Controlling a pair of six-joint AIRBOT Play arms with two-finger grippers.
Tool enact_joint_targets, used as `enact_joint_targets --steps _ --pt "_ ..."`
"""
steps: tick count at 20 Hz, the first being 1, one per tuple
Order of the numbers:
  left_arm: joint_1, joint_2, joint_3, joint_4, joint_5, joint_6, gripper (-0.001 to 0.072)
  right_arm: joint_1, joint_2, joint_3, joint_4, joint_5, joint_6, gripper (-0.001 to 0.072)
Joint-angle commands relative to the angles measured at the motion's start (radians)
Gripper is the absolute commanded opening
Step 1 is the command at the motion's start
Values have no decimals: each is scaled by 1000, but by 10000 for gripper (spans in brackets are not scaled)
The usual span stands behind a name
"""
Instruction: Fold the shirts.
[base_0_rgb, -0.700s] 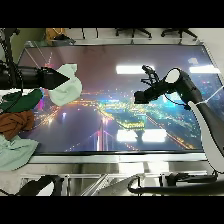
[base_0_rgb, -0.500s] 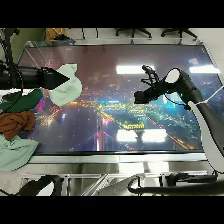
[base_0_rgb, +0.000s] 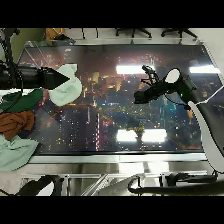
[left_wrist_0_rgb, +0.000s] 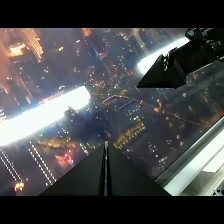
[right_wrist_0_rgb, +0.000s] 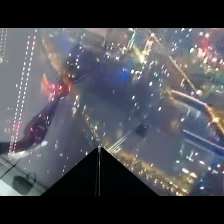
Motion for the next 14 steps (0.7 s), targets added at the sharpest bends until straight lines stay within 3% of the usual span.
enact_joint_targets --steps 1,3,7,12,14 --pt "0 0 0 0 0 0 17 -1 0 0 0 0 0 14" --pt "0 0 0 0 8 0 18 -1 0 0 0 0 0 13" --pt "-3 -6 -1 47 146 12 17 -1 -2 0 0 -6 0 13" --pt "26 -172 -1 477 346 11 30 -1 -30 0 40 -29 0 14" --pt "62 -293 0 525 454 11 681 -1 -51 0 63 -27 0 14"
